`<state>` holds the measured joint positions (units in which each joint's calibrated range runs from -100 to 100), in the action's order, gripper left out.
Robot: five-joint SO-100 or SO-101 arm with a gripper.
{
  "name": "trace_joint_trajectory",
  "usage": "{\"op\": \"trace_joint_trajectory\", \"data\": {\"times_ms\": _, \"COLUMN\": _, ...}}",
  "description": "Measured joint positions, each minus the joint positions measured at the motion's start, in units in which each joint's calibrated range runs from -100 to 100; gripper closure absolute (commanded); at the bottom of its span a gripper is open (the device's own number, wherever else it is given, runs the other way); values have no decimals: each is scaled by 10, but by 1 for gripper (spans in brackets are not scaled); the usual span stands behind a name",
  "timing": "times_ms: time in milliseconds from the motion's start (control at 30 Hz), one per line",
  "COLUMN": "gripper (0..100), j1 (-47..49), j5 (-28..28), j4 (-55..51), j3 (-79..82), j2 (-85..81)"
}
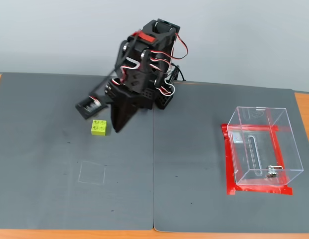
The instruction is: Pick the green lego block and place it into the transparent box
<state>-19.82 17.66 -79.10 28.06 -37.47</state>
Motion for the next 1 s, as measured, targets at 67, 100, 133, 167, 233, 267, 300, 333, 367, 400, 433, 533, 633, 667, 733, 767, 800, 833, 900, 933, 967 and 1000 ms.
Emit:
{"op": "trace_joint_trajectory", "data": {"times_ms": 67, "gripper": 98, "j1": -35, "j5": 8, "j4": -20, "j3": 0, "j2": 0}}
{"op": "trace_joint_trajectory", "data": {"times_ms": 100, "gripper": 98, "j1": -55, "j5": 10, "j4": -28, "j3": 0, "j2": 0}}
{"op": "trace_joint_trajectory", "data": {"times_ms": 133, "gripper": 98, "j1": -77, "j5": 11, "j4": -36, "j3": 0, "j2": 0}}
{"op": "trace_joint_trajectory", "data": {"times_ms": 167, "gripper": 98, "j1": -97, "j5": 12, "j4": -44, "j3": 0, "j2": 0}}
{"op": "trace_joint_trajectory", "data": {"times_ms": 233, "gripper": 97, "j1": -133, "j5": 13, "j4": -56, "j3": 0, "j2": 0}}
{"op": "trace_joint_trajectory", "data": {"times_ms": 267, "gripper": 97, "j1": -147, "j5": 13, "j4": -60, "j3": 0, "j2": 0}}
{"op": "trace_joint_trajectory", "data": {"times_ms": 300, "gripper": 97, "j1": -159, "j5": 13, "j4": -62, "j3": 0, "j2": 0}}
{"op": "trace_joint_trajectory", "data": {"times_ms": 333, "gripper": 97, "j1": -170, "j5": 13, "j4": -62, "j3": 0, "j2": 0}}
{"op": "trace_joint_trajectory", "data": {"times_ms": 367, "gripper": 97, "j1": -181, "j5": 13, "j4": -62, "j3": 0, "j2": 0}}
{"op": "trace_joint_trajectory", "data": {"times_ms": 400, "gripper": 95, "j1": -189, "j5": 13, "j4": -62, "j3": 0, "j2": 0}}
{"op": "trace_joint_trajectory", "data": {"times_ms": 433, "gripper": 93, "j1": -197, "j5": 13, "j4": -62, "j3": 0, "j2": 0}}
{"op": "trace_joint_trajectory", "data": {"times_ms": 533, "gripper": 86, "j1": -220, "j5": 13, "j4": -62, "j3": 0, "j2": 0}}
{"op": "trace_joint_trajectory", "data": {"times_ms": 633, "gripper": 84, "j1": -237, "j5": 13, "j4": -59, "j3": 0, "j2": 3}}
{"op": "trace_joint_trajectory", "data": {"times_ms": 667, "gripper": 84, "j1": -237, "j5": 13, "j4": -53, "j3": 0, "j2": 3}}
{"op": "trace_joint_trajectory", "data": {"times_ms": 733, "gripper": 84, "j1": -236, "j5": 13, "j4": -39, "j3": 0, "j2": 3}}
{"op": "trace_joint_trajectory", "data": {"times_ms": 767, "gripper": 84, "j1": -234, "j5": 13, "j4": -33, "j3": 0, "j2": 3}}
{"op": "trace_joint_trajectory", "data": {"times_ms": 800, "gripper": 84, "j1": -234, "j5": 13, "j4": -29, "j3": 0, "j2": 3}}
{"op": "trace_joint_trajectory", "data": {"times_ms": 833, "gripper": 84, "j1": -234, "j5": 13, "j4": -27, "j3": 0, "j2": 3}}
{"op": "trace_joint_trajectory", "data": {"times_ms": 900, "gripper": 84, "j1": -228, "j5": 13, "j4": -12, "j3": 4, "j2": 3}}
{"op": "trace_joint_trajectory", "data": {"times_ms": 933, "gripper": 84, "j1": -223, "j5": 13, "j4": -6, "j3": 8, "j2": 3}}
{"op": "trace_joint_trajectory", "data": {"times_ms": 967, "gripper": 84, "j1": -219, "j5": 13, "j4": 7, "j3": 21, "j2": 3}}
{"op": "trace_joint_trajectory", "data": {"times_ms": 1000, "gripper": 84, "j1": -215, "j5": 13, "j4": 17, "j3": 31, "j2": 3}}
